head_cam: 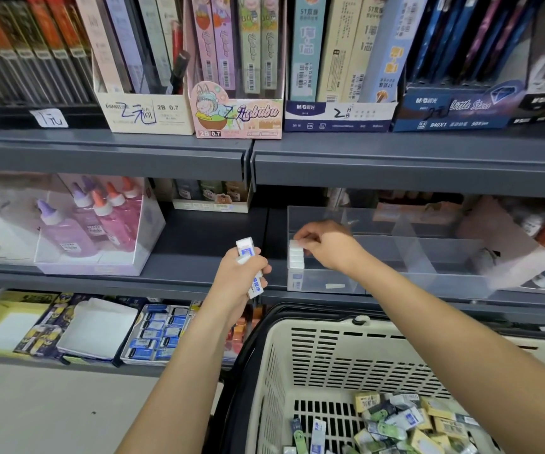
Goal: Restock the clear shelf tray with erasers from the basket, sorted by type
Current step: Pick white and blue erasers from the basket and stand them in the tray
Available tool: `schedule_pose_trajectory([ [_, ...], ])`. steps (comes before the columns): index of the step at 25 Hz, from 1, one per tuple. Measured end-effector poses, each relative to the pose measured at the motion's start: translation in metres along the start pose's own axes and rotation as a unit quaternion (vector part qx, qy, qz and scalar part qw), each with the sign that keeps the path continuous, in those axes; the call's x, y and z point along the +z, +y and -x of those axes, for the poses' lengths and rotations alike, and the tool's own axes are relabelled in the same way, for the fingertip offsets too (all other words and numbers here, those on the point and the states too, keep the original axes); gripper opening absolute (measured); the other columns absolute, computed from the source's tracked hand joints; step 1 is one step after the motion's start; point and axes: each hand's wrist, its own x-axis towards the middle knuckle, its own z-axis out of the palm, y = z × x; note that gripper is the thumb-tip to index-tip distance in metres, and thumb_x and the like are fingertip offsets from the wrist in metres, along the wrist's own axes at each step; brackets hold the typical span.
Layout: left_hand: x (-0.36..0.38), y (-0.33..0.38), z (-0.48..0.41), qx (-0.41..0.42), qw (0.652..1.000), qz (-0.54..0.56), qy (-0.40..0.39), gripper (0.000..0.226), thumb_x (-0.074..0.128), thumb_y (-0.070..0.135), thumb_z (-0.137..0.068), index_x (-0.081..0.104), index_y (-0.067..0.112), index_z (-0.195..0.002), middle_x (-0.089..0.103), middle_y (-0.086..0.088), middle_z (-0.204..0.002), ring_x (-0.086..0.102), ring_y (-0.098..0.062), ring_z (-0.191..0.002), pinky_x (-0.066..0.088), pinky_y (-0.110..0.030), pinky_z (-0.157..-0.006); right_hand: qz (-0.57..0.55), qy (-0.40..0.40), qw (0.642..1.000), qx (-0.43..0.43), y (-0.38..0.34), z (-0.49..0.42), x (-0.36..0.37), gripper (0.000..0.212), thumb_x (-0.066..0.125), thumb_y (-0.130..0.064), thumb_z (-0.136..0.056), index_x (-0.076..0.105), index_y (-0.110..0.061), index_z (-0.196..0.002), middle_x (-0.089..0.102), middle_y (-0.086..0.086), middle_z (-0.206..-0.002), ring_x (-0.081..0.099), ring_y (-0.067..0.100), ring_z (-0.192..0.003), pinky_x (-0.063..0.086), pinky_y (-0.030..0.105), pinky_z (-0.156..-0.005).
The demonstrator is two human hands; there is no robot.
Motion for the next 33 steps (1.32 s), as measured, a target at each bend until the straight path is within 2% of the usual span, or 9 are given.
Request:
schedule_pose_trajectory([
  [5, -0.001, 0.000, 0.001, 0.040, 0.998, -0.047, -0.019, 0.011, 0.064, 0.012, -0.083, 0.063, 0.016, -0.092, 0.070, -0.003, -0.076, 0.057, -0.010, -0.057, 0.048, -0.022, -0.055, 0.062, 0.045, 0.997, -0.028, -0.007, 0.010, -0.006, 0.020, 0.050, -0.021, -0.094, 0.065, -0.018, -0.106, 0.068, -0.001, -0.105, 0.062, 0.016, -0.093, 0.048, 0.026, -0.085],
  [7, 0.002, 0.001, 0.003, 0.070, 0.995, -0.057, -0.031, 0.014, 0.066, 0.014, -0.083, 0.065, 0.019, -0.096, 0.071, 0.000, -0.075, 0.061, -0.006, -0.058, 0.047, -0.019, -0.053, 0.000, 0.087, 0.994, -0.070, -0.018, 0.020, -0.010, 0.021, 0.051, -0.025, -0.093, 0.067, -0.016, -0.104, 0.069, -0.003, -0.097, 0.060, 0.014, -0.088, 0.047, 0.026, -0.081],
  [12, 0.019, 0.005, 0.011, 0.124, 0.985, -0.078, -0.096, 0.010, 0.061, 0.020, -0.089, 0.066, 0.019, -0.097, 0.073, 0.005, -0.078, 0.069, -0.007, -0.077, 0.048, -0.017, -0.054, -0.129, 0.008, 0.988, -0.086, -0.036, 0.037, -0.017, 0.014, 0.061, -0.024, -0.087, 0.069, -0.016, -0.097, 0.067, -0.008, -0.082, 0.060, 0.004, -0.073, 0.049, 0.023, -0.073],
  [15, 0.018, 0.010, 0.010, 0.110, 0.993, -0.038, -0.018, 0.015, 0.048, 0.034, -0.095, 0.060, 0.025, -0.098, 0.072, 0.007, -0.078, 0.070, -0.009, -0.075, 0.052, -0.020, -0.056, -0.234, 0.019, 0.971, -0.033, -0.029, 0.037, -0.027, 0.009, 0.058, -0.013, -0.089, 0.063, -0.009, -0.097, 0.067, 0.002, -0.080, 0.062, 0.001, -0.060, 0.049, 0.019, -0.058],
  [20, 0.008, 0.009, 0.006, 0.024, 0.997, 0.068, 0.033, 0.018, 0.042, 0.028, -0.096, 0.039, 0.016, -0.082, 0.032, 0.005, -0.050, 0.029, -0.008, -0.041, 0.026, -0.021, -0.038, -0.306, 0.046, 0.951, 0.012, -0.012, 0.030, -0.037, 0.008, 0.058, -0.004, -0.089, 0.059, -0.012, -0.086, 0.067, 0.001, -0.076, 0.063, 0.001, -0.052, 0.049, 0.015, -0.050],
  [23, 0.012, 0.009, 0.007, -0.018, 0.993, 0.117, 0.012, 0.014, 0.035, 0.012, -0.089, 0.027, 0.015, -0.078, 0.034, 0.001, -0.048, 0.027, -0.010, -0.036, 0.022, -0.018, -0.037, -0.291, 0.088, 0.952, 0.028, -0.006, 0.021, -0.037, 0.018, 0.059, -0.008, -0.089, 0.058, -0.023, -0.079, 0.067, -0.001, -0.076, 0.064, 0.000, -0.053, 0.050, 0.023, -0.055],
  [27, 0.013, 0.003, 0.011, 0.053, 0.994, 0.089, 0.032, 0.015, 0.039, 0.013, -0.095, 0.040, 0.012, -0.080, 0.055, -0.006, -0.068, 0.046, -0.011, -0.047, 0.036, -0.025, -0.045, -0.240, 0.101, 0.965, 0.025, -0.003, 0.010, -0.031, 0.021, 0.062, -0.010, -0.086, 0.060, -0.029, -0.077, 0.068, 0.002, -0.082, 0.068, 0.018, -0.078, 0.052, 0.039, -0.078],
  [30, 0.011, -0.003, 0.013, 0.090, 0.994, 0.040, 0.043, 0.010, 0.046, 0.022, -0.097, 0.050, 0.015, -0.091, 0.066, 0.002, -0.089, 0.063, -0.006, -0.070, 0.055, -0.030, -0.063, -0.159, 0.102, 0.982, -0.003, -0.002, 0.007, -0.024, 0.016, 0.064, -0.015, -0.085, 0.061, -0.031, -0.083, 0.066, -0.005, -0.084, 0.065, 0.016, -0.084, 0.050, 0.024, -0.074],
  [33, 0.011, -0.007, 0.016, 0.100, 0.994, 0.021, 0.036, 0.006, 0.048, 0.021, -0.095, 0.053, 0.017, -0.096, 0.064, 0.003, -0.098, 0.065, -0.008, -0.086, 0.057, -0.034, -0.072, -0.087, 0.097, 0.991, -0.028, -0.002, 0.009, -0.019, 0.011, 0.063, -0.020, -0.086, 0.065, -0.028, -0.093, 0.064, -0.009, -0.082, 0.061, 0.009, -0.078, 0.041, 0.017, -0.069],
])
